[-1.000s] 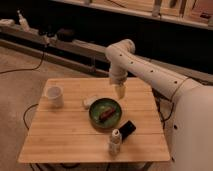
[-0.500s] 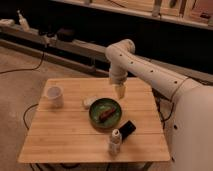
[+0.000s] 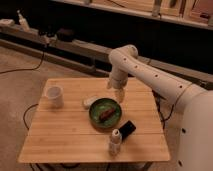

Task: Place the pepper in the ceramic cup

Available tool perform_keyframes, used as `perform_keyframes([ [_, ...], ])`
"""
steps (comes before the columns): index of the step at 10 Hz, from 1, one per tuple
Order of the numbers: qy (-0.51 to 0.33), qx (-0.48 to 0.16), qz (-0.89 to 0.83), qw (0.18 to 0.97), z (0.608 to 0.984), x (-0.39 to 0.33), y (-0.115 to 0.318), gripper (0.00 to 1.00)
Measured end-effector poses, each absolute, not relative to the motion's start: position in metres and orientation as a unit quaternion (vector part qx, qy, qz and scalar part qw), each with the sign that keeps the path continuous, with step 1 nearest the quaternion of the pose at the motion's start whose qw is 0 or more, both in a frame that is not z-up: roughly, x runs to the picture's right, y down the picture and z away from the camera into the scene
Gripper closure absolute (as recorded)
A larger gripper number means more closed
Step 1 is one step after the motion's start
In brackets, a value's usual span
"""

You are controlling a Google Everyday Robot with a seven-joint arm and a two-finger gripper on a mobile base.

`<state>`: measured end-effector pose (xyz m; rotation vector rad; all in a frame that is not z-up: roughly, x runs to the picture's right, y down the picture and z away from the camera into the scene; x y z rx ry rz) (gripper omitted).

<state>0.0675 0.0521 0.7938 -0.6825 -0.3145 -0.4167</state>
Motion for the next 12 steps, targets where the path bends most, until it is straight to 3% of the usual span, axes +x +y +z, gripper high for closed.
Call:
perform_keyframes([
  [2, -0.162, -0.358, -0.225, 0.891, 0.789, 0.089, 0.088, 0.32],
  [5, -0.179, -0.360, -0.242, 0.883, 0.800, 0.092, 0.109, 0.32],
  [12, -0.168, -0.356, -0.271, 0.879, 0.873, 0.049, 0.136, 0.32],
])
